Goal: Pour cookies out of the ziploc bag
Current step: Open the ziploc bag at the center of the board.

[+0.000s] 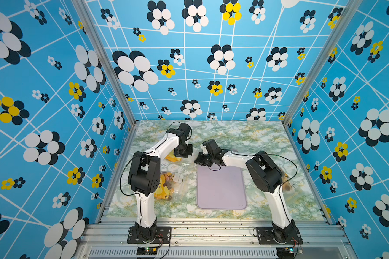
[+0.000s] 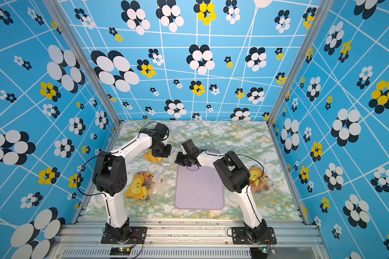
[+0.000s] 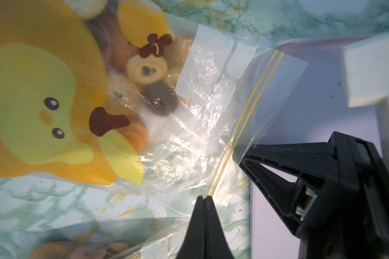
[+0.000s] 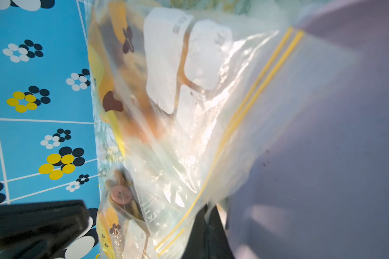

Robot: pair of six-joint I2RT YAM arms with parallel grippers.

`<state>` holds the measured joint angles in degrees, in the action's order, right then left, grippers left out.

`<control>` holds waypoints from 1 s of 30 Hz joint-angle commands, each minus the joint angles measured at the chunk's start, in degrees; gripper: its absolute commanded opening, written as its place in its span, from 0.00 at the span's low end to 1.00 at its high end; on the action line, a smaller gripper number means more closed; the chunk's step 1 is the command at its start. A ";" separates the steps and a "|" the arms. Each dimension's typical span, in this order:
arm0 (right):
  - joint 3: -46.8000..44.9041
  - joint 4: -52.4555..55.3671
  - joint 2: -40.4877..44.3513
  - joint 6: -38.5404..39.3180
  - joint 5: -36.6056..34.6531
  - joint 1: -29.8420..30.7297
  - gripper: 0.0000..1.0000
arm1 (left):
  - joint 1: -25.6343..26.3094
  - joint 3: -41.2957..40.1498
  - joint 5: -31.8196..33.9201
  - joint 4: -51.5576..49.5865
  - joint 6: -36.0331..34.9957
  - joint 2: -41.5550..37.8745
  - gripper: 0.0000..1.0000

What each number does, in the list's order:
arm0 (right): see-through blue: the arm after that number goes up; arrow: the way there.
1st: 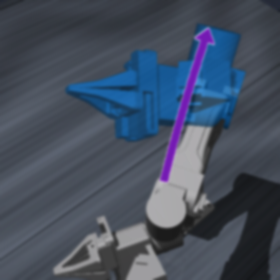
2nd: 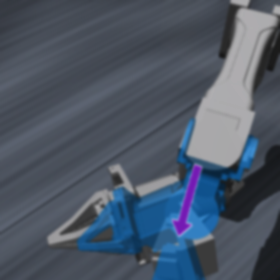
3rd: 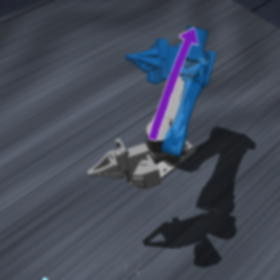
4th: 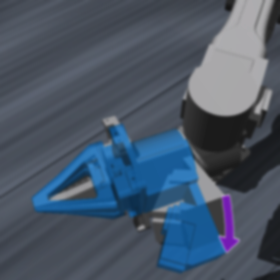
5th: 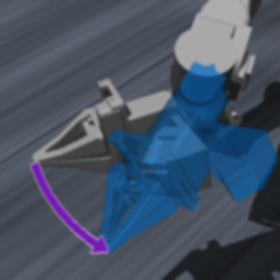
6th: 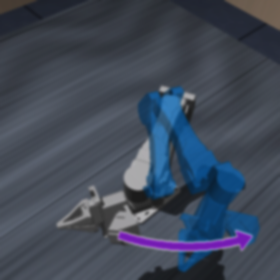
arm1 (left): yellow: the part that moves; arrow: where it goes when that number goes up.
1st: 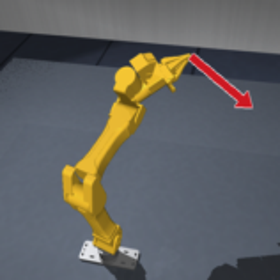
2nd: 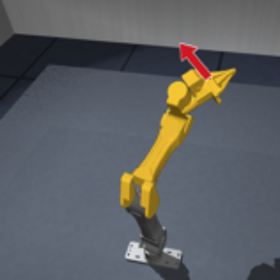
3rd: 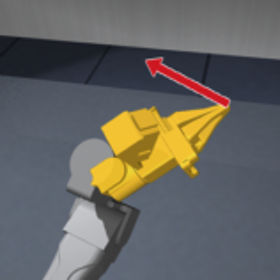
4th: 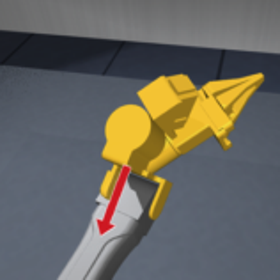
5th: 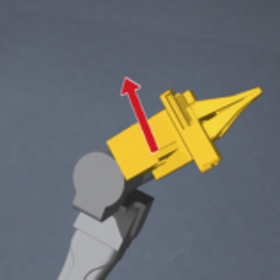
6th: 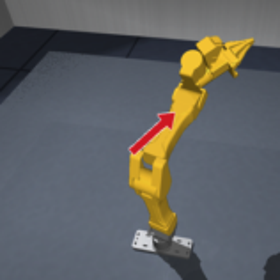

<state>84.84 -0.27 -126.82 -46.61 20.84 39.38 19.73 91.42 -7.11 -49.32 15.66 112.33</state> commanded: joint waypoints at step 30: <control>-5.81 -15.57 4.04 -9.00 7.96 -0.44 0.00 | -0.29 -10.43 -7.09 9.55 0.58 -6.45 0.26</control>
<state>79.99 -14.04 -123.42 -55.00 27.64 39.24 19.73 80.77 -14.61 -39.16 16.51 105.51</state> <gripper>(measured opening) 0.044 0.265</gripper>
